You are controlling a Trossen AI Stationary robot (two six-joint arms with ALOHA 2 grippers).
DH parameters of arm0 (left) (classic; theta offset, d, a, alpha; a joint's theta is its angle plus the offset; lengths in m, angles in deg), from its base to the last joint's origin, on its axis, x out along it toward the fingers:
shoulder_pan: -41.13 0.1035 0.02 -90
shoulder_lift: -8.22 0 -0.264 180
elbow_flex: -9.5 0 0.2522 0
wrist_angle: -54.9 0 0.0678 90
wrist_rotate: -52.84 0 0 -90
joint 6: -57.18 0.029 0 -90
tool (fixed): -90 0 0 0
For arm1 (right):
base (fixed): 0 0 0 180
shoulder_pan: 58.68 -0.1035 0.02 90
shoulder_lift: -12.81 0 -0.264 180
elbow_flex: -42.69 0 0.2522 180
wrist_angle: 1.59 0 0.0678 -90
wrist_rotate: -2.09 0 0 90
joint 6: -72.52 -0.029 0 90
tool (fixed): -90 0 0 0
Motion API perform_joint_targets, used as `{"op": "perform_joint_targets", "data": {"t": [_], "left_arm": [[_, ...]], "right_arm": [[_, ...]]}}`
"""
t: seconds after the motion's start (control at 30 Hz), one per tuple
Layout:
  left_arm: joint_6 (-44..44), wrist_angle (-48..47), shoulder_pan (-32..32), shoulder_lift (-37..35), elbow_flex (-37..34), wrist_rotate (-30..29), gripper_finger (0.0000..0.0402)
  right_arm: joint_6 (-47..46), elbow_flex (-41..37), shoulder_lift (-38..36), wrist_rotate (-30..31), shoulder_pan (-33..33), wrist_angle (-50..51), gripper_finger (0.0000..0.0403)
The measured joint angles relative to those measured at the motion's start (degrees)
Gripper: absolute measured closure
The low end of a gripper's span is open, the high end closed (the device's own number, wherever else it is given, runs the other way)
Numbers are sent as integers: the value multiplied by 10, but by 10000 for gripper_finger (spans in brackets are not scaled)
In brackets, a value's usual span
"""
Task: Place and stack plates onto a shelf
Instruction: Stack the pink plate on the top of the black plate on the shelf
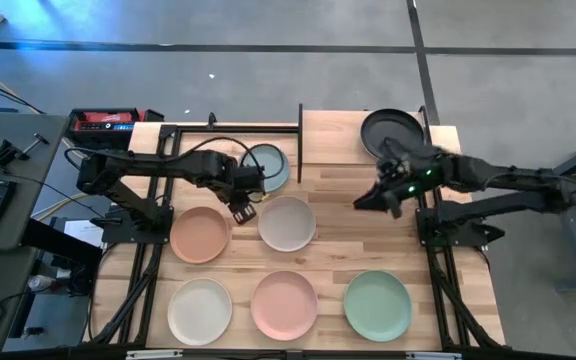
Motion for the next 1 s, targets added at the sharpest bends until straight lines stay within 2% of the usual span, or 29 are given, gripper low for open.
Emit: {"op": "perform_joint_targets", "data": {"t": [0.33,0.73,1.0], "left_arm": [[-3,35,-76,0,0,69,284],[-74,87,-156,0,0,88,284],[-167,134,-194,0,0,79,284]], "right_arm": [[-98,0,85,96,-127,0,318],[-178,0,143,152,-221,-1,318],[-205,0,155,181,-262,-2,318]]}}
